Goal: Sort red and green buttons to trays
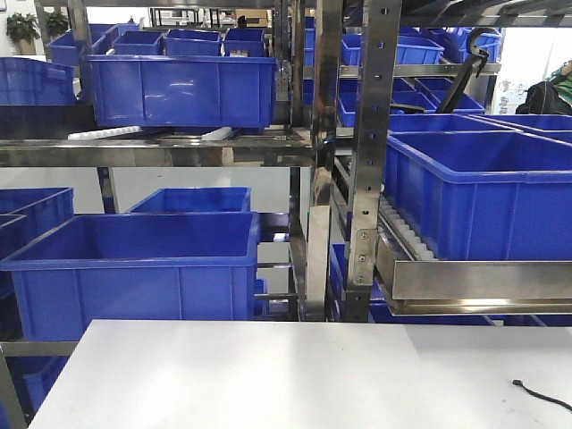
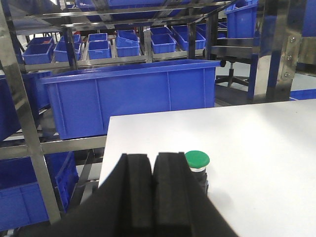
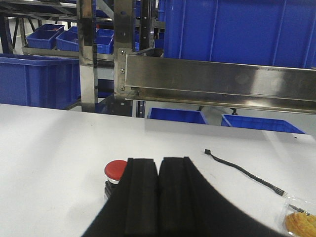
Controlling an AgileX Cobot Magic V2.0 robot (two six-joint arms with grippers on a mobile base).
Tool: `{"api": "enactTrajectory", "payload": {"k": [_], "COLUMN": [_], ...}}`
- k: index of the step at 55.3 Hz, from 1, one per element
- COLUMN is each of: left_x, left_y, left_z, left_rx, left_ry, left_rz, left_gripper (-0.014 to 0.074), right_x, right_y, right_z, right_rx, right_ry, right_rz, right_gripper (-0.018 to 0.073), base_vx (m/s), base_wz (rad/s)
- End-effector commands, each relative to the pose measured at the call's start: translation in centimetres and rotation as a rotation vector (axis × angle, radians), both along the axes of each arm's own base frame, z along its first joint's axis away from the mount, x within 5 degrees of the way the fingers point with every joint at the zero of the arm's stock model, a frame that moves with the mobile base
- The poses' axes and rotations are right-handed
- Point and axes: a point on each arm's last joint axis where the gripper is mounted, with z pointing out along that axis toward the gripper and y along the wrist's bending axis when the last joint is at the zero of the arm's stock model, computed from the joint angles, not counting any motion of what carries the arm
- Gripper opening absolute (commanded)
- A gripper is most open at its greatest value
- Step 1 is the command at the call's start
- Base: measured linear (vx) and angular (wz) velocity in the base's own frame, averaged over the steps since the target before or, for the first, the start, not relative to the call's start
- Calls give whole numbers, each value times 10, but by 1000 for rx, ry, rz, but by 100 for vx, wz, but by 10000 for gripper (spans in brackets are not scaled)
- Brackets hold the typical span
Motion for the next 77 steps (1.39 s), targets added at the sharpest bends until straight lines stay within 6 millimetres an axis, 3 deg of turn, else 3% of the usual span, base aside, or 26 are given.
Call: {"api": "enactTrajectory", "payload": {"k": [1, 51, 60, 70, 77], "left_x": [-2, -2, -5, -13, -20], "left_y": [0, -1, -1, 0, 1], "left_z": [17, 20, 36, 66, 113], "left_rx": [-23, -17, -47, -110, -138], "left_ry": [-117, -152, -299, -507, -518], "left_rz": [-7, -10, -21, -33, -28], "left_gripper": [-4, -4, -4, -4, -4], "right_x": [0, 0, 0, -6, -17], "right_y": [0, 0, 0, 0, 0], "right_z": [3, 6, 10, 46, 102], "right_rx": [-6, -6, -4, 13, 14], "right_ry": [-79, -102, -147, -381, -477], "right_rz": [0, 0, 1, 6, 5], "right_gripper": [-9, -9, -9, -9, -9], "base_vx": [0, 0, 0, 0, 0], "base_wz": [0, 0, 0, 0, 0]}}
